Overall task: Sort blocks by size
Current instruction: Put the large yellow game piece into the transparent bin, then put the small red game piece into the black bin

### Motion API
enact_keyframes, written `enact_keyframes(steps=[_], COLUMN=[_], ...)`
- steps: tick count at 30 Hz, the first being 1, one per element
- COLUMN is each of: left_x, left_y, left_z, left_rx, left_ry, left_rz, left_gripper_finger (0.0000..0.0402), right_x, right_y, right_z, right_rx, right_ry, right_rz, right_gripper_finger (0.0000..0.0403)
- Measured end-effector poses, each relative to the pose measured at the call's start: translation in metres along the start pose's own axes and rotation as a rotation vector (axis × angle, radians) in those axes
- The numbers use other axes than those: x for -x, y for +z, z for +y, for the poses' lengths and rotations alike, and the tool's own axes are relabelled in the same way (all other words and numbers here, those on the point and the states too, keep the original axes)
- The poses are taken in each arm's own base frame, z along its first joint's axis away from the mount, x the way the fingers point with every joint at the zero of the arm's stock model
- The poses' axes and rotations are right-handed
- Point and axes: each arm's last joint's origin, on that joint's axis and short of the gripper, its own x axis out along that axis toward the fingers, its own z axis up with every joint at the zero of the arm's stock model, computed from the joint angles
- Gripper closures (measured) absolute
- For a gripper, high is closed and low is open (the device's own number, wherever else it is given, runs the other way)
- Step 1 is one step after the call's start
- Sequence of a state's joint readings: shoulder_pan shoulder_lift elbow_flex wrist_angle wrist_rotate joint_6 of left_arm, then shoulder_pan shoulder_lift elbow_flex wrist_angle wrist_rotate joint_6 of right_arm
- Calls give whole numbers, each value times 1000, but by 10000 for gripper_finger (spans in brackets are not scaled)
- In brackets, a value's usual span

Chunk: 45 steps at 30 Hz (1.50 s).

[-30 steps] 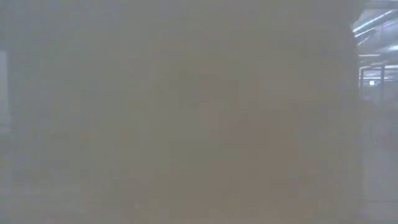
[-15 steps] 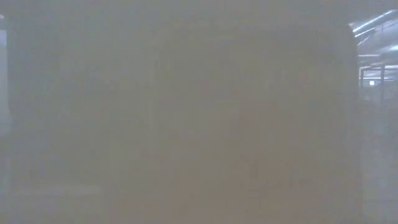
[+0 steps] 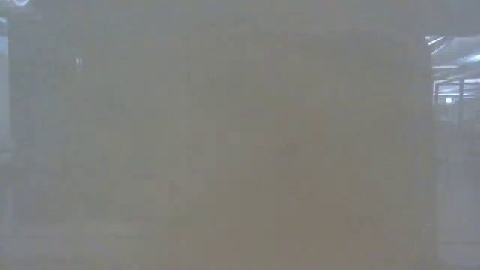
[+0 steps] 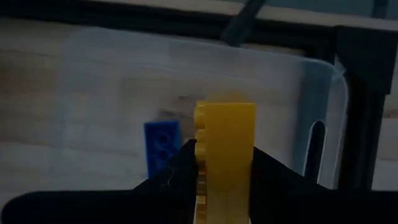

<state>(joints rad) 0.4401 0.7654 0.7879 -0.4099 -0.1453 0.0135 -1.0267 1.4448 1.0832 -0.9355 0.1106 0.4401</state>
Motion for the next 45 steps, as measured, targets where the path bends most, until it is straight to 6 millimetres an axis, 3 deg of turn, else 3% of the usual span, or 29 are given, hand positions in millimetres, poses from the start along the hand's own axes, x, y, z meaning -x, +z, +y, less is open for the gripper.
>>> enact_keyframes(steps=[11, 18, 26, 36, 45], left_x=[2, 8, 15, 24, 1], left_y=[-4, -25, -49, -79, -84], left_z=[-13, -25, -30, -26, -37], left_rx=[31, 89, 325, 747, 795], left_ry=[-21, -23, 71, 453, 513], left_rz=[36, 243, 492, 865, 928], left_gripper_finger=[165, 165, 187, 209, 209], right_x=[-31, -32, -17, 19, 29], right_y=[-3, -6, -6, -5, -3], right_z=[10, 11, 9, 7, 8], right_rx=[86, 140, 188, 181, 189], right_ry=[-158, -169, -132, 9, 79], right_rz=[103, 101, 44, -140, -214], right_gripper_finger=[297, 237, 211, 216, 214])
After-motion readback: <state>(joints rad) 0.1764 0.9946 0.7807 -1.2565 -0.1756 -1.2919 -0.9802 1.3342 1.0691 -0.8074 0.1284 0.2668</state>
